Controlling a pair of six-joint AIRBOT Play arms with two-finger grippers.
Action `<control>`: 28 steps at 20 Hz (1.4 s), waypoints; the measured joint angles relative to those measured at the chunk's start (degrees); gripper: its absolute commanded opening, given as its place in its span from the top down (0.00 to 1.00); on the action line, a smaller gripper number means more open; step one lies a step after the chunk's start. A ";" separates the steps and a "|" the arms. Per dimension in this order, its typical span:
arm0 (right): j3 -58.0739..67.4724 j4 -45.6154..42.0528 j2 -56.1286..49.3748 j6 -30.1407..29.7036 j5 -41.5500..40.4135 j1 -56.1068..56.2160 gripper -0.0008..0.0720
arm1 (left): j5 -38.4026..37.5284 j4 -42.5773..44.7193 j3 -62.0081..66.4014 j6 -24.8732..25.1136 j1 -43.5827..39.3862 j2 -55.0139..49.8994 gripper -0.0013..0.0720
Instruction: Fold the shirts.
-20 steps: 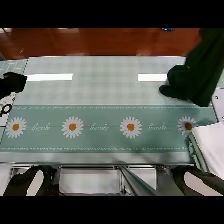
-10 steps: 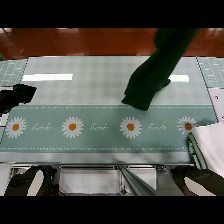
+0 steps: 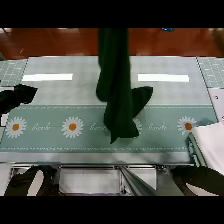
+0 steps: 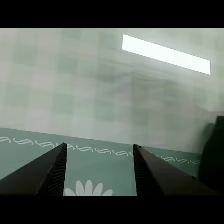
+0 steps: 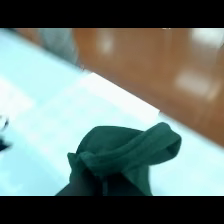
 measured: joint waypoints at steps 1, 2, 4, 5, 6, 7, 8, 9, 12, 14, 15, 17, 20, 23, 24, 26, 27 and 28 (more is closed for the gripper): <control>-1.36 -0.07 -1.22 0.79 0.09 0.76 0.96 | -0.07 0.00 -0.02 0.00 0.00 0.00 0.29; -2.71 -0.09 -2.56 1.20 0.17 1.27 0.96 | -0.07 0.00 -0.04 0.00 0.00 -0.04 0.29; -5.14 -0.63 -5.38 1.77 0.42 1.95 0.96 | -0.09 -0.13 -0.35 -0.02 -0.13 -0.09 0.29; -6.14 -1.09 -6.82 1.90 0.37 2.16 0.96 | -0.07 -0.46 -0.74 -0.02 -0.37 -0.13 0.29; -7.08 -1.55 -8.44 2.10 0.44 2.25 0.96 | -0.04 -0.81 -1.38 -0.04 -0.81 -0.17 0.29; -7.89 -2.23 -10.25 2.29 0.92 2.38 0.96 | -0.07 -1.44 -2.19 -0.04 -1.46 -0.17 0.29; -8.39 -2.43 -12.02 2.38 1.05 2.45 0.85 | -0.04 -2.25 -3.13 -0.04 -2.34 -0.17 0.29; -8.74 -2.51 -13.55 2.69 1.20 2.51 0.50 | -0.04 -2.86 -4.26 -0.04 -3.50 -0.17 0.29; -9.40 -3.69 -16.92 3.93 3.02 1.86 0.43 | -0.37 -5.35 -6.62 -0.04 -7.15 -0.74 0.29; -9.53 -7.87 -16.87 4.68 5.86 -0.87 0.43 | -0.57 -6.38 -6.03 -0.04 -7.72 -1.64 0.29; -9.62 -10.62 -16.22 5.07 8.20 -3.21 0.43 | -0.85 -6.71 -5.09 -0.04 -7.19 -2.10 0.29; -11.13 -16.28 -14.01 5.92 14.03 -10.40 0.43 | -2.95 -7.43 -3.39 -0.04 -5.25 -3.15 0.29; -20.90 -19.65 -7.98 8.98 18.12 -24.15 0.43 | -8.37 -11.54 -5.44 0.17 -4.57 -5.90 0.29; -37.27 -12.61 -0.66 9.86 13.62 -35.82 0.43 | -10.21 -18.62 -11.41 3.13 -9.88 -10.93 0.29; -42.36 -9.49 1.40 8.70 11.50 -38.40 0.42 | -9.90 -20.87 -13.00 4.31 -12.85 -13.31 0.29; -51.19 -3.61 4.57 4.31 7.56 -41.79 0.42 | -7.39 -24.11 -14.60 6.27 -19.08 -18.53 0.29; -54.60 -1.51 5.60 2.27 5.95 -42.66 0.42 | -5.57 -26.29 -14.80 7.17 -22.08 -21.42 0.29; -57.11 0.07 6.29 0.81 5.09 -43.21 0.42 | -3.72 -27.80 -14.73 8.13 -24.50 -24.15 0.29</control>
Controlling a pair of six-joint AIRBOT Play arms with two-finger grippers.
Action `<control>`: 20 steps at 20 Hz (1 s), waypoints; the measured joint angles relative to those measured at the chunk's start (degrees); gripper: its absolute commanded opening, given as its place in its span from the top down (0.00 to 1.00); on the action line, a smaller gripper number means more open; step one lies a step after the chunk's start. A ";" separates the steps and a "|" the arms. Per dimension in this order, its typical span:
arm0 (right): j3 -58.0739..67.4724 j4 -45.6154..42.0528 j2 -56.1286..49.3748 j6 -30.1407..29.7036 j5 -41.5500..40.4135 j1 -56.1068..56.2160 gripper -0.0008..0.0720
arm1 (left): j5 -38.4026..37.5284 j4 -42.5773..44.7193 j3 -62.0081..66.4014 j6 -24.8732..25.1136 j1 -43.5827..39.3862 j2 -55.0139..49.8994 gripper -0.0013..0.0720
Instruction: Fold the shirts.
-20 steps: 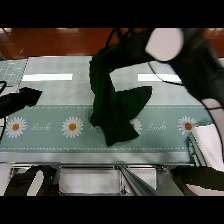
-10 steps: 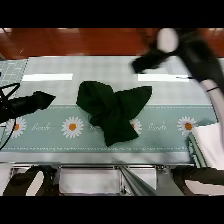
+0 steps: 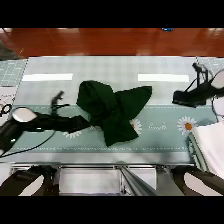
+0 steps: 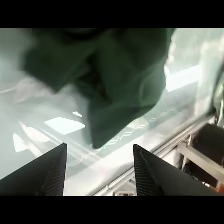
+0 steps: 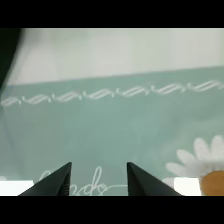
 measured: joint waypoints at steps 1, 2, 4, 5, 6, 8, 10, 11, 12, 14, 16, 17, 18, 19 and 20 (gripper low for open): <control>-2.10 1.27 0.55 -1.14 -0.90 -0.46 0.42 | 1.38 -2.45 0.52 1.18 -2.23 -3.06 0.29; -3.50 2.40 0.92 -1.86 -1.57 -0.74 0.42 | 2.64 -4.50 1.22 2.51 -3.91 -5.79 0.29; -5.31 4.79 1.40 -3.26 -2.56 -1.11 0.42 | 3.52 -9.11 3.13 5.35 -6.58 -11.19 0.29; -5.90 5.99 1.53 -4.07 -2.95 -1.27 0.42 | 4.31 -11.06 4.26 6.54 -7.63 -13.68 0.29; -6.29 7.08 1.66 -4.57 -3.37 -1.33 0.42 | 4.24 -12.35 5.31 7.39 -8.48 -15.78 0.29; -6.78 9.42 1.77 -5.40 -4.24 -1.44 0.42 | 4.50 -14.25 7.52 8.55 -10.01 -19.74 0.29; -7.04 11.41 1.40 -6.10 -5.64 -1.51 0.42 | 4.59 -15.28 9.53 9.20 -11.26 -23.08 0.30; -7.15 12.35 0.81 -6.56 -6.27 -1.53 0.42 | 4.57 -15.69 10.47 9.38 -11.69 -24.50 0.59; -7.17 13.20 -0.04 -6.93 -6.58 -1.53 0.42 | 4.24 -15.93 11.34 9.66 -11.96 -25.51 0.96; -7.28 15.45 -2.47 -7.63 -7.58 -1.51 0.42 | 1.95 -16.11 13.27 11.78 -11.91 -26.91 0.96; -7.08 18.40 -5.44 -8.79 -9.01 -1.38 0.42 | -1.51 -16.41 15.34 13.51 -11.02 -27.30 0.96; -6.71 19.78 -7.15 -9.22 -9.68 -1.01 0.42 | -2.86 -16.39 16.44 14.14 -10.23 -27.15 0.96; -6.16 21.07 -8.87 -9.70 -10.43 -0.46 0.42 | -4.33 -16.44 17.42 14.64 -9.42 -26.71 0.96; -5.49 22.34 -10.54 -10.12 -10.91 0.15 0.42 | -5.46 -16.44 18.36 14.97 -8.52 -26.10 0.96; -4.52 23.54 -12.26 -10.49 -11.63 0.81 0.42 | -6.58 -16.46 19.17 15.19 -7.69 -25.42 0.96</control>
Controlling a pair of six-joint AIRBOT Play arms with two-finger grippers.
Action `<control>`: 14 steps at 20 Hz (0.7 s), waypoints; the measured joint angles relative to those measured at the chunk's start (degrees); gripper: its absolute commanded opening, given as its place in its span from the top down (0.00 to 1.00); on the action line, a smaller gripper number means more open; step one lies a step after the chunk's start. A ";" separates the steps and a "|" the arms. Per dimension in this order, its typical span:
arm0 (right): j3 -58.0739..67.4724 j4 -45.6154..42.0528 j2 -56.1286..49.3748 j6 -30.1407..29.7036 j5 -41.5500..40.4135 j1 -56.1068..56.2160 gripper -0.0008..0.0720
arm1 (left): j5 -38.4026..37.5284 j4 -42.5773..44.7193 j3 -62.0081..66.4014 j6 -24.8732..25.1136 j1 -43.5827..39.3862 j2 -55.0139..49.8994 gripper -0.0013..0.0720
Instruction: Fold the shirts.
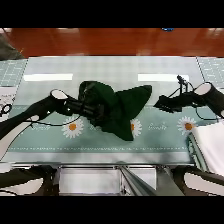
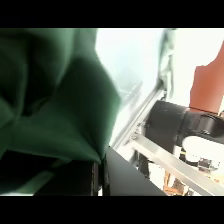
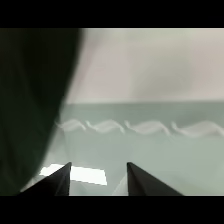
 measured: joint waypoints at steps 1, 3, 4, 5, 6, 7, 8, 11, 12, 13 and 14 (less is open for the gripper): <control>1.29 1.25 -1.88 -0.35 -0.61 0.68 0.42 | -0.68 -0.11 0.74 0.15 0.85 0.70 0.96; 4.35 2.75 -5.70 -0.92 -1.25 1.77 0.42 | -1.44 -0.13 1.90 0.39 2.34 1.95 0.96; 6.05 3.63 -7.61 -1.07 -1.44 2.21 0.42 | -1.81 -0.11 2.23 0.44 2.82 2.27 0.96; 7.89 4.22 -9.64 -1.16 -1.42 2.58 0.42 | -2.16 -0.11 2.51 0.55 3.17 2.56 0.96; 9.75 5.44 -11.54 -1.31 -0.96 2.82 0.44 | -2.25 -0.11 2.69 0.57 3.41 2.73 0.96; 11.52 6.84 -13.35 -1.55 -0.55 2.97 0.46 | -2.43 -0.11 2.80 0.57 3.54 2.89 0.96; 13.00 8.20 -14.88 -2.25 -0.15 3.13 0.51 | -2.49 -0.11 2.91 0.59 3.67 2.97 0.96; 16.48 11.80 -18.56 -4.96 1.44 3.30 0.65 | -2.16 -0.11 3.08 0.59 3.89 3.13 0.96; 17.25 13.35 -19.32 -6.01 1.42 3.43 0.75 | -1.64 -0.13 3.13 0.61 3.91 3.19 0.96; 17.86 14.97 -19.80 -6.84 1.40 3.61 0.86 | -1.03 -0.26 3.13 0.59 3.96 3.21 0.96; 18.58 16.13 -20.20 -7.54 1.31 3.93 0.96 | -0.44 -0.26 3.15 0.61 4.00 3.21 0.96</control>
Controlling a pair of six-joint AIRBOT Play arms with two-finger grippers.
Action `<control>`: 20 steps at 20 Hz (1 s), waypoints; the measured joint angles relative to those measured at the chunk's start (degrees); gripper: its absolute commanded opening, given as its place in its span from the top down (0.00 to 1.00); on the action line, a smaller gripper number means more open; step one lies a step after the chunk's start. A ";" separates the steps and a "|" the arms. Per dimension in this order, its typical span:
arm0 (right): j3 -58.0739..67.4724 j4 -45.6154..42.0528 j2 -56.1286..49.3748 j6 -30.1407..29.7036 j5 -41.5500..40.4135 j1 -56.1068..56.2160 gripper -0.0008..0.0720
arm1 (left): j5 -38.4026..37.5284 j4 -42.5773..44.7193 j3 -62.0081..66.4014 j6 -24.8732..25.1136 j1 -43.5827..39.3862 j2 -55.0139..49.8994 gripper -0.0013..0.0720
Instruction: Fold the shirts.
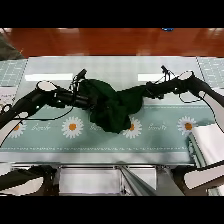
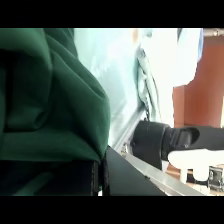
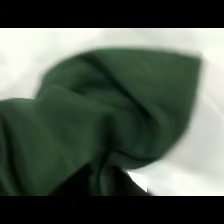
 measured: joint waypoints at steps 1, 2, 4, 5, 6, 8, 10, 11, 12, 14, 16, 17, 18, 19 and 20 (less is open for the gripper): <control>0.76 0.37 -0.28 -0.55 0.22 0.33 0.96 | 0.72 0.00 0.11 0.00 0.07 0.00 0.96; 1.84 0.70 -0.46 -1.03 0.94 0.70 0.96 | 1.22 -0.04 0.37 -0.02 0.22 0.02 0.96; 4.37 0.83 -0.20 -1.53 3.43 1.33 0.96 | 1.70 0.00 1.90 -0.09 0.85 0.20 0.96; 5.88 0.59 0.74 -1.55 4.72 1.51 0.96 | 1.62 -0.02 3.21 -0.22 1.46 0.50 0.96; 7.41 -0.07 2.21 -1.36 5.53 1.66 0.96 | 1.27 0.00 5.05 -0.26 2.25 1.03 0.96; 11.13 -3.82 6.91 0.37 7.06 1.79 0.96 | 0.81 0.07 9.81 -0.28 4.22 2.95 0.96; 16.17 -8.74 13.25 2.47 7.30 1.90 0.96 | 0.48 0.11 15.82 -0.48 6.58 5.44 0.96; 19.21 -11.47 16.68 3.19 7.37 1.95 0.96 | 0.37 0.20 19.10 -0.70 7.74 6.78 0.96; 22.23 -13.57 19.80 3.74 7.61 1.95 0.96 | 0.20 0.39 22.99 -1.16 8.96 8.24 0.96; 28.61 -17.31 25.94 4.31 7.91 1.95 0.96 | -0.76 1.73 30.88 -2.21 11.06 10.78 0.96; 34.27 -20.20 31.52 4.63 8.50 1.95 0.96 | -3.06 3.82 39.19 -3.74 12.52 12.96 0.96; 36.85 -21.38 34.18 4.83 9.16 1.95 0.96 | -4.28 5.27 43.39 -4.90 13.00 13.92 0.96; 38.93 -22.29 36.59 4.87 9.99 1.95 0.96 | -5.75 6.80 46.97 -6.05 13.35 14.80 0.96; 40.72 -23.04 39.19 4.98 10.69 1.95 0.96 | -7.06 8.24 50.53 -7.32 13.64 15.74 0.96; 41.92 -23.50 41.66 5.03 11.17 1.95 0.96 | -8.35 9.38 53.51 -8.33 13.81 16.63 0.96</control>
